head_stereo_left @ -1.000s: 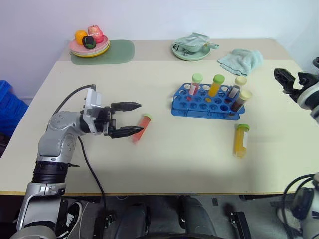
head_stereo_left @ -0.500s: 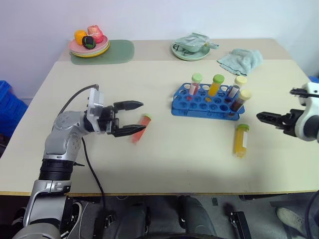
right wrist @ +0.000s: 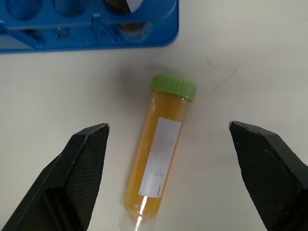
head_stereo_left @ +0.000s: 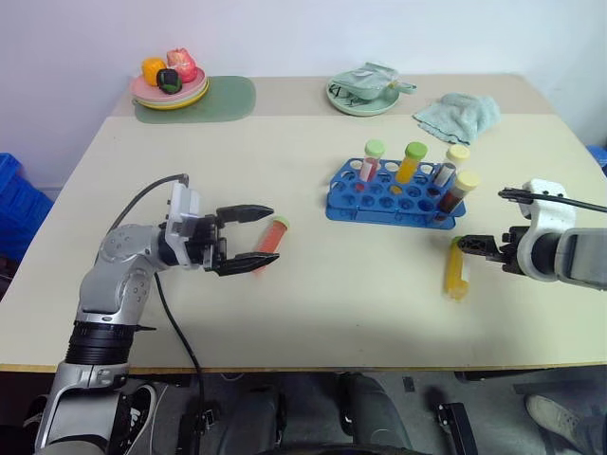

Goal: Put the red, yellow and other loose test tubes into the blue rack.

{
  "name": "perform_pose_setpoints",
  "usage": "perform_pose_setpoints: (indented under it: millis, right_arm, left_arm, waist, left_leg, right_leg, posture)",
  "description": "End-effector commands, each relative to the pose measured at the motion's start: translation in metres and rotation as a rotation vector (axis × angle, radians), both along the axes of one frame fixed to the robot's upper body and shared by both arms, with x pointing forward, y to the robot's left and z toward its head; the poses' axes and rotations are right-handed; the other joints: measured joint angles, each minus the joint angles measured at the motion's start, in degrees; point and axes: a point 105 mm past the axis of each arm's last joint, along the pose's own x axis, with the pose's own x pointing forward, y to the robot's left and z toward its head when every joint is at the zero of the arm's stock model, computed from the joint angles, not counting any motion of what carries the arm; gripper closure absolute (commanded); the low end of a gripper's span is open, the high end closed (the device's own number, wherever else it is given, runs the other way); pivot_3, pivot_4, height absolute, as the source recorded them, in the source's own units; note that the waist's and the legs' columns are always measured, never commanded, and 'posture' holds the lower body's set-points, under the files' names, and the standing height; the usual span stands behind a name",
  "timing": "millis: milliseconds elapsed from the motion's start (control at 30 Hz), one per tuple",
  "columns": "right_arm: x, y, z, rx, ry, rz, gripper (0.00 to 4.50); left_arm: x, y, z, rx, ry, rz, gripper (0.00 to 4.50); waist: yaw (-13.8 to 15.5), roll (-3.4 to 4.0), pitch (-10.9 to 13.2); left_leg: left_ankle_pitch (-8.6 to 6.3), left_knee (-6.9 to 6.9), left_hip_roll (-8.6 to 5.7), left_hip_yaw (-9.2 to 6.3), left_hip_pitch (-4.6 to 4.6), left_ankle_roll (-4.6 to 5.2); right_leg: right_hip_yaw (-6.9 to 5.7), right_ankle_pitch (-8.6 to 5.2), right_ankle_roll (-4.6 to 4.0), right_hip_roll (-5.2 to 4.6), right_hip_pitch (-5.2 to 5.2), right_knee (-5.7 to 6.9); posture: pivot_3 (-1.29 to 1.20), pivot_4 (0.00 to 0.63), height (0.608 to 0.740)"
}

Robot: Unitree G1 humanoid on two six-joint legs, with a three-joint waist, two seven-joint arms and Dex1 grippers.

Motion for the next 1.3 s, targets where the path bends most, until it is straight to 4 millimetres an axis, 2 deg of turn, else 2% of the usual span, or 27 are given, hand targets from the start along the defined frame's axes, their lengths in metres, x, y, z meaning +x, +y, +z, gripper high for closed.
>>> perform_pose_setpoints:
  millis: [33, 133, 467, 900, 1300]
  right_arm:
    - [0.004, 0.007, 0.003, 0.040, -0.014, 0.019, 0.44]
    - [0.009, 0.014, 0.002, 0.051, -0.003, 0.041, 0.44]
    - [0.010, -0.002, -0.006, -0.004, 0.093, 0.000, 0.44]
    - [0.017, -0.003, -0.006, -0.036, 0.162, 0.020, 0.44]
    - [0.020, -0.014, -0.007, -0.071, 0.286, 0.055, 0.44]
  left_arm:
    - [-0.003, 0.003, 0.010, -0.009, -0.040, 0.007, 0.38]
    - [-0.004, 0.003, 0.010, -0.008, -0.037, 0.006, 0.38]
    - [-0.007, 0.004, 0.011, -0.005, -0.032, 0.004, 0.38]
    - [-0.010, 0.004, 0.011, -0.009, -0.022, 0.011, 0.38]
    - [-0.015, 0.003, 0.007, -0.017, -0.015, 0.022, 0.38]
  waist:
    - [0.0, 0.00, 0.0]
    - [0.0, 0.00, 0.0]
    - [0.0, 0.00, 0.0]
    - [0.0, 0.01, 0.0]
    - [0.0, 0.01, 0.0]
  left_leg:
    - [0.00, 0.00, 0.00, 0.00, 0.00, 0.00]
    - [-0.01, 0.01, -0.01, 0.01, 0.00, 0.02]
    - [-0.01, -0.01, 0.00, -0.02, -0.01, 0.03]
    - [-0.02, -0.01, 0.01, -0.02, -0.02, 0.03]
    - [-0.02, -0.05, 0.01, -0.01, -0.05, 0.04]
  right_leg:
    - [0.00, 0.00, 0.00, -0.01, 0.00, 0.00]
    - [0.00, 0.00, 0.00, -0.01, 0.00, -0.02]
    - [-0.01, 0.00, 0.00, -0.01, 0.00, -0.08]
    - [-0.01, 0.00, -0.01, -0.01, 0.00, -0.10]
    - [-0.01, -0.01, -0.01, -0.02, 0.00, -0.17]
  posture:
    - [0.00, 0.150, 0.740]
    - [0.00, 0.150, 0.740]
    - [0.00, 0.150, 0.740]
    - [0.00, 0.150, 0.740]
    - [0.00, 0.150, 0.740]
